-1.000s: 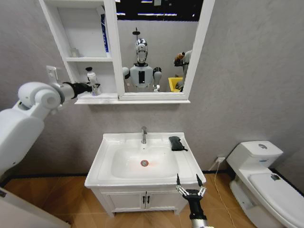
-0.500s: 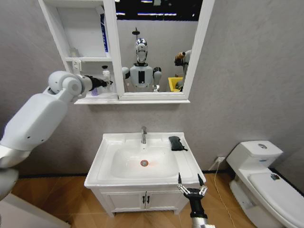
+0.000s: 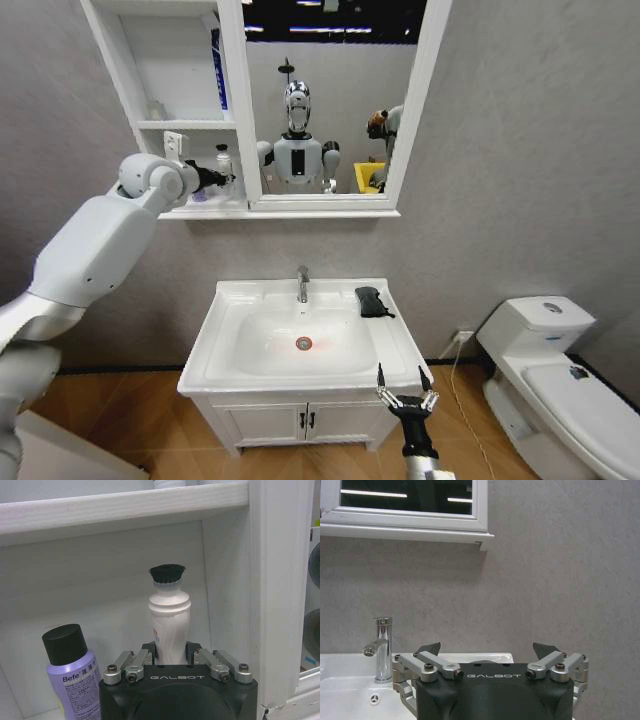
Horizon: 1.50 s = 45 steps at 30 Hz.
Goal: Move facial cleanser and shampoo from washbasin to cabinet, then wipe washbasin with towel.
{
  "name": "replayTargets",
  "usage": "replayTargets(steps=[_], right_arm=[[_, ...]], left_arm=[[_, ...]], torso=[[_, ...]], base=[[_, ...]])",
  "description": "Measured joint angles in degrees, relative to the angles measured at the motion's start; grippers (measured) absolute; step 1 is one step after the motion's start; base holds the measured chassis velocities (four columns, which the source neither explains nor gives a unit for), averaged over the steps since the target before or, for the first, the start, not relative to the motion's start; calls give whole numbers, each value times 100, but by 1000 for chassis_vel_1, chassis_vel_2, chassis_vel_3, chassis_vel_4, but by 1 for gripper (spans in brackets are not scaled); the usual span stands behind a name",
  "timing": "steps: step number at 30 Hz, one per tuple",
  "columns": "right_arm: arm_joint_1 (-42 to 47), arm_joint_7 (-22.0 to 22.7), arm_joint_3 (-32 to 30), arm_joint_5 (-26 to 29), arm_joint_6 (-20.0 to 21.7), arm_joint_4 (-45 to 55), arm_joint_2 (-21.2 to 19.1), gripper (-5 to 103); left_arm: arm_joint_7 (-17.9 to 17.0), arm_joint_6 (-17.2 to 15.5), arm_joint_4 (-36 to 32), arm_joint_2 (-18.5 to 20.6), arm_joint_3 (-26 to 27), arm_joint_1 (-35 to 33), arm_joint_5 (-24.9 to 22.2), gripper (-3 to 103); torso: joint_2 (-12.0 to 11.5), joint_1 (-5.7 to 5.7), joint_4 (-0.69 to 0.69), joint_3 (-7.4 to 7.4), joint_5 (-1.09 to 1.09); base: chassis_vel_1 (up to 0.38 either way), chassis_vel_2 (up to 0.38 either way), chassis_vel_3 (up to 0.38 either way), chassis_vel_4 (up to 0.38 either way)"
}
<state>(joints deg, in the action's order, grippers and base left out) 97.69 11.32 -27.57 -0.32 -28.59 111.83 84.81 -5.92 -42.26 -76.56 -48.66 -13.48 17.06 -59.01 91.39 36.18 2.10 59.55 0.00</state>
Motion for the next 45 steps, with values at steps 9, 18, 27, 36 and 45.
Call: replayTargets(steps=[9,18,27,36,45], right_arm=[[61,-3,15,-32,-14,1,21,100],[30,-14,80,-104,49,35,57,100],[54,-14,103,-114,103,122,96,100],[42,384,-48,-18,886,410,20,100],[-357,480,-202,69,2009,790,-13,100]], left_arm=[[-248,7,-26,17,71,-140,4,55],[-148,633,-1627,1114,1240,-1595,-321,99],[-802,1764,-3537,1592,2798,-4380,248,100],[126,2608,-4773,-521,5776,-9542,2713,100],[742,3313,-5296,-2558,5964,-11152,4310,100]], torso=[[0,0,-1,0,0],[1,-1,1,-1,0],[2,-2,-3,-1,2],[1,-2,4,-1,-6],[2,-1,-3,-1,2]], base=[[0,0,0,0],[0,0,0,0],[0,0,0,0],[0,0,0,0],[0,0,0,0]])
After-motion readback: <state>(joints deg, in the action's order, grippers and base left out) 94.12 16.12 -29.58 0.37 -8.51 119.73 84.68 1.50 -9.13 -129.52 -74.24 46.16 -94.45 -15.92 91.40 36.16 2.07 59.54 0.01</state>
